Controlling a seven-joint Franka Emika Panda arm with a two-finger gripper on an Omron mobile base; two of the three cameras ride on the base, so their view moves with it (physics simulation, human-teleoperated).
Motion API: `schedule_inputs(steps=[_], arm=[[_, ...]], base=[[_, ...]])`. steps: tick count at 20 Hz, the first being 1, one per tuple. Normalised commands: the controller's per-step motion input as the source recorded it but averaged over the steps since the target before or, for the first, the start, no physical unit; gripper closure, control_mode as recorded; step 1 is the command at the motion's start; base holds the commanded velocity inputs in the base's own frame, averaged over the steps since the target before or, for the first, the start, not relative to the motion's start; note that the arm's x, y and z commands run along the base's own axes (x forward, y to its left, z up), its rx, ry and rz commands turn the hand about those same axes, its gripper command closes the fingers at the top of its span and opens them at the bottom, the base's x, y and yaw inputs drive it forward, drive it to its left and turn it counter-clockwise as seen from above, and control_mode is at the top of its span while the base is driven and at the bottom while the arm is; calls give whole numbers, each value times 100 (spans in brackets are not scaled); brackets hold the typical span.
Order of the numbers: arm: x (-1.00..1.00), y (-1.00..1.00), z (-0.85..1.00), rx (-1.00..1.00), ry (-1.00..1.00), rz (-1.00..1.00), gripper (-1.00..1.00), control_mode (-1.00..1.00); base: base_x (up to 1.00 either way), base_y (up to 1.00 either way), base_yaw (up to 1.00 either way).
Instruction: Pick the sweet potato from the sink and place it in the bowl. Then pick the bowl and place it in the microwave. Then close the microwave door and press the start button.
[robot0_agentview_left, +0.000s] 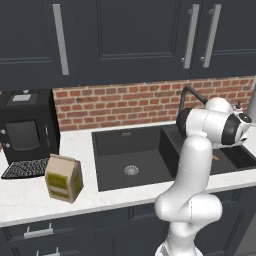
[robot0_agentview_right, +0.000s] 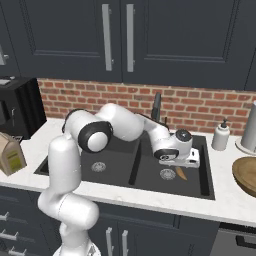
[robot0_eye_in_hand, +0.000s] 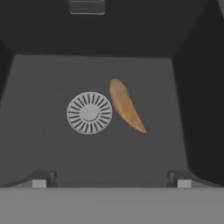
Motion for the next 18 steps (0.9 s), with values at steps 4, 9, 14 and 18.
schedule_inputs(steps=[4, 9, 14, 18], arm=[[3, 0, -18, 0, 0, 0, -100, -100], [18, 0, -17, 0, 0, 0, -100, -100], [35, 0, -16, 0, 1, 1, -100, -100], [31, 0, -12, 0, 0, 4, -100, -100]], base=[[0, 0, 0], [0, 0, 0], [0, 0, 0], [0, 0, 0]])
